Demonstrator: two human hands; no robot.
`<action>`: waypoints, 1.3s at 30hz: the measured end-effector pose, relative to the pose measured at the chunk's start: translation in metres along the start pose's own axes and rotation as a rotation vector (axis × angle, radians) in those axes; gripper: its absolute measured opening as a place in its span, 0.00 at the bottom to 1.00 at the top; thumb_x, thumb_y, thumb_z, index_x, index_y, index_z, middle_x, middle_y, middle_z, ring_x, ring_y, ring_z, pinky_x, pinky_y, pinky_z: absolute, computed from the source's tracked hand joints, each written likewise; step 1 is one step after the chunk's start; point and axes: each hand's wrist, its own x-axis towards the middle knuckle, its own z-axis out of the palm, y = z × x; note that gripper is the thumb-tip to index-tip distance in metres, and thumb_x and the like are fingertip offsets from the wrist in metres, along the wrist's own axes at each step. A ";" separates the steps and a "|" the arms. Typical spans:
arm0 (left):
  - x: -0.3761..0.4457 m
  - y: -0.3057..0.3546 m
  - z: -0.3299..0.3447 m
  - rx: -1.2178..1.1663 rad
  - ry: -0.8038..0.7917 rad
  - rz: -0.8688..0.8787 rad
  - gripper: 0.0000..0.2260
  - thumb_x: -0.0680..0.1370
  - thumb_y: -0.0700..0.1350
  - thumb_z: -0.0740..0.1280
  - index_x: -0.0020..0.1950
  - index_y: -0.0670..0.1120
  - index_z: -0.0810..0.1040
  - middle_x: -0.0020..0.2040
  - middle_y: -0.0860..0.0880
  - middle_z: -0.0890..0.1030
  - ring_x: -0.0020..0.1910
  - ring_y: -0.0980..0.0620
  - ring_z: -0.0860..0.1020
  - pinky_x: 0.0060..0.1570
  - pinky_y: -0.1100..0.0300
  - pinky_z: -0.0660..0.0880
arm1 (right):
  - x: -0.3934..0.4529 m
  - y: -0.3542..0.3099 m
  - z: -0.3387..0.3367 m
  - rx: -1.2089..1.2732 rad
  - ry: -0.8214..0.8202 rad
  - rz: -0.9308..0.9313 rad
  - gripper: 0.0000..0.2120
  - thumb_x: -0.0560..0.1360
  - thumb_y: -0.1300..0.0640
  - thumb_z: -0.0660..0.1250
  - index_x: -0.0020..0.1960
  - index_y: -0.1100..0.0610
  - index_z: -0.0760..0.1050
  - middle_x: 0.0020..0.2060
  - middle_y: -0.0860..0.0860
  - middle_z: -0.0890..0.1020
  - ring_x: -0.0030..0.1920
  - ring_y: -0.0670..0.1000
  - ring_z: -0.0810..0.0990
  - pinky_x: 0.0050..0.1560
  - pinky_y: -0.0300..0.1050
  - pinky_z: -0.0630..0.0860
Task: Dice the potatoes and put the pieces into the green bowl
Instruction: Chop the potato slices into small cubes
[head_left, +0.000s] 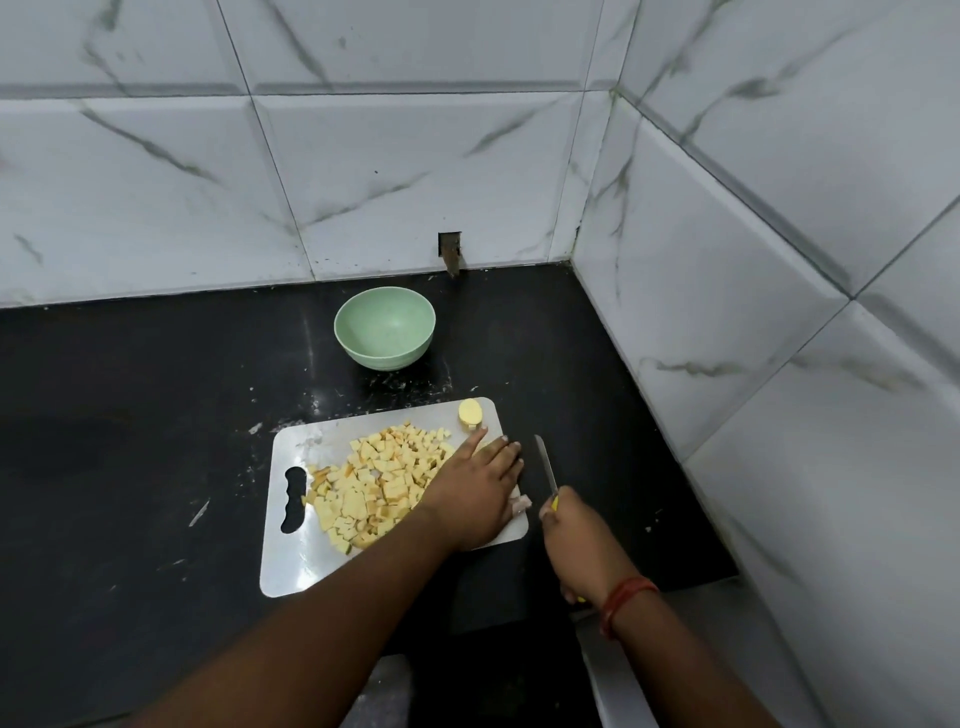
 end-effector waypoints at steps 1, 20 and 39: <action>-0.003 -0.002 0.003 0.012 0.004 -0.001 0.29 0.85 0.59 0.45 0.80 0.43 0.63 0.81 0.43 0.62 0.80 0.44 0.58 0.80 0.44 0.42 | 0.002 0.001 -0.002 -0.012 0.002 -0.009 0.08 0.81 0.58 0.50 0.52 0.58 0.68 0.46 0.57 0.77 0.33 0.52 0.75 0.22 0.41 0.67; 0.022 -0.062 -0.008 -0.299 0.044 -0.304 0.21 0.85 0.53 0.55 0.76 0.48 0.71 0.74 0.45 0.71 0.71 0.46 0.71 0.74 0.53 0.61 | 0.043 -0.016 -0.011 -0.071 -0.081 0.004 0.08 0.82 0.56 0.50 0.50 0.56 0.67 0.44 0.55 0.75 0.30 0.55 0.76 0.21 0.41 0.70; 0.018 -0.087 -0.007 -0.644 0.214 -0.731 0.05 0.79 0.38 0.64 0.47 0.46 0.69 0.46 0.46 0.78 0.44 0.44 0.77 0.41 0.50 0.73 | 0.084 -0.043 0.003 -0.402 -0.040 -0.131 0.12 0.78 0.64 0.56 0.61 0.60 0.67 0.50 0.58 0.79 0.45 0.56 0.79 0.44 0.47 0.75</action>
